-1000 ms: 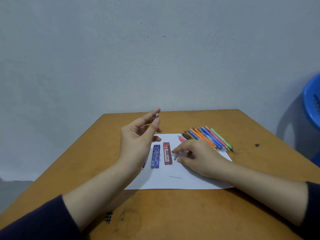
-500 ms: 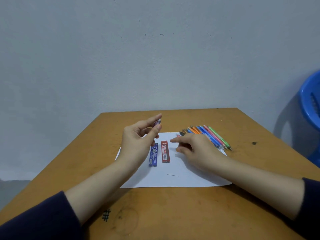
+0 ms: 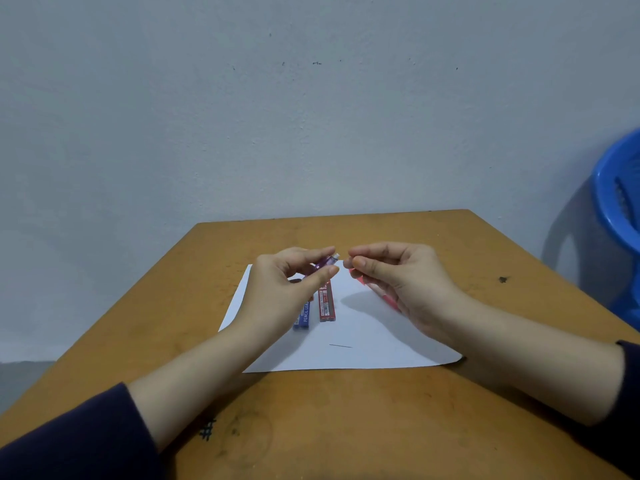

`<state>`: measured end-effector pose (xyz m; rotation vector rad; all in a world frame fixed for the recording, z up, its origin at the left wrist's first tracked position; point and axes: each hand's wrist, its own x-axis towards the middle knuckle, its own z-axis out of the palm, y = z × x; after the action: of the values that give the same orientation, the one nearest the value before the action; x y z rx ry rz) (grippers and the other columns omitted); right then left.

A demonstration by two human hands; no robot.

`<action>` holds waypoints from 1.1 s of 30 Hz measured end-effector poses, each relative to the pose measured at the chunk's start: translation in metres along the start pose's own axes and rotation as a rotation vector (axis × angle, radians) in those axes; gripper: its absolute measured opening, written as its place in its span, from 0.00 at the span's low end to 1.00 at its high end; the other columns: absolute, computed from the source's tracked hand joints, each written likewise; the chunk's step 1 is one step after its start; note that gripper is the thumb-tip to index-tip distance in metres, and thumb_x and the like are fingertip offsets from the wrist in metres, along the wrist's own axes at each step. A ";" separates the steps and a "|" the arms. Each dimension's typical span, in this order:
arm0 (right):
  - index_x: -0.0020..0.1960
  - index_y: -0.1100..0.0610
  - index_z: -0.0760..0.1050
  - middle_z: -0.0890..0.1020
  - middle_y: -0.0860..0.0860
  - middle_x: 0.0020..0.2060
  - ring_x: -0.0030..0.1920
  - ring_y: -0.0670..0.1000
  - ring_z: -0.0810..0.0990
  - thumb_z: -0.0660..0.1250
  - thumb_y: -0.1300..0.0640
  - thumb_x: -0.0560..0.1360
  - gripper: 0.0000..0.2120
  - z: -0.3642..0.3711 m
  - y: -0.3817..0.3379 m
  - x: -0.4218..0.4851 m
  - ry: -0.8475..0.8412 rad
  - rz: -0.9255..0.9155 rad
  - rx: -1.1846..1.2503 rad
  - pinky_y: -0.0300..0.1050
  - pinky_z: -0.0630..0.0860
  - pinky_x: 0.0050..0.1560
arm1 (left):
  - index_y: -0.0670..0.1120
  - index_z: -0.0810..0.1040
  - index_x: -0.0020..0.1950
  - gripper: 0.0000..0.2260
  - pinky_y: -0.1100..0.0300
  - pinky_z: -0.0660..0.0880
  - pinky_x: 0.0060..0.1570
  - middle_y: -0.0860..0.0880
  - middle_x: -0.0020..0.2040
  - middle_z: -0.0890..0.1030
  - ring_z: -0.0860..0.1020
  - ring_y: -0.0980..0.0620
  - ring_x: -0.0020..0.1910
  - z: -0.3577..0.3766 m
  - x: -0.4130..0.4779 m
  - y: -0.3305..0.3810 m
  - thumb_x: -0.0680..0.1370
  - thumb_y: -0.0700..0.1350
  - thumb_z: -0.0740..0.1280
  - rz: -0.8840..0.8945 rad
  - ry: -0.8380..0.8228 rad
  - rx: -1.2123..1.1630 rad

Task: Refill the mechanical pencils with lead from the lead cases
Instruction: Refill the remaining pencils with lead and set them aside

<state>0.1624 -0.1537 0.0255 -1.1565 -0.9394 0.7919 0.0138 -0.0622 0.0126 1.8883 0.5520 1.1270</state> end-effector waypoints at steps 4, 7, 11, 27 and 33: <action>0.43 0.61 0.81 0.84 0.55 0.35 0.36 0.48 0.82 0.68 0.69 0.70 0.06 0.001 -0.002 -0.001 0.003 0.054 0.166 0.35 0.79 0.43 | 0.58 0.82 0.48 0.13 0.61 0.79 0.43 0.60 0.42 0.83 0.78 0.61 0.39 0.003 -0.003 0.003 0.71 0.39 0.74 0.022 -0.034 0.027; 0.42 0.61 0.81 0.84 0.54 0.35 0.36 0.48 0.82 0.67 0.70 0.70 0.06 0.003 -0.003 -0.002 0.012 0.054 0.184 0.36 0.78 0.44 | 0.58 0.82 0.48 0.13 0.55 0.79 0.46 0.59 0.43 0.83 0.78 0.60 0.39 0.004 -0.006 0.004 0.71 0.39 0.74 0.040 -0.046 0.038; 0.42 0.61 0.81 0.85 0.54 0.35 0.36 0.48 0.82 0.68 0.69 0.70 0.06 0.002 -0.002 -0.002 0.011 0.068 0.178 0.36 0.78 0.44 | 0.58 0.82 0.48 0.14 0.54 0.80 0.45 0.59 0.43 0.83 0.78 0.60 0.39 0.003 -0.007 0.005 0.71 0.39 0.74 0.057 -0.049 0.058; 0.37 0.57 0.84 0.84 0.56 0.34 0.37 0.50 0.81 0.72 0.61 0.60 0.06 0.003 0.005 0.000 -0.016 0.019 0.142 0.36 0.78 0.42 | 0.54 0.83 0.42 0.12 0.65 0.78 0.41 0.56 0.39 0.84 0.81 0.57 0.38 0.006 -0.010 0.011 0.67 0.38 0.77 0.077 0.034 0.079; 0.42 0.59 0.83 0.84 0.55 0.35 0.38 0.50 0.80 0.72 0.60 0.60 0.11 0.002 0.011 0.001 -0.022 0.000 0.093 0.36 0.76 0.41 | 0.48 0.81 0.37 0.09 0.62 0.79 0.39 0.56 0.37 0.83 0.81 0.57 0.38 0.006 -0.013 0.009 0.66 0.37 0.78 0.108 0.063 0.071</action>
<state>0.1603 -0.1496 0.0151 -1.0689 -0.9110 0.8413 0.0121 -0.0784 0.0123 1.9692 0.5365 1.2553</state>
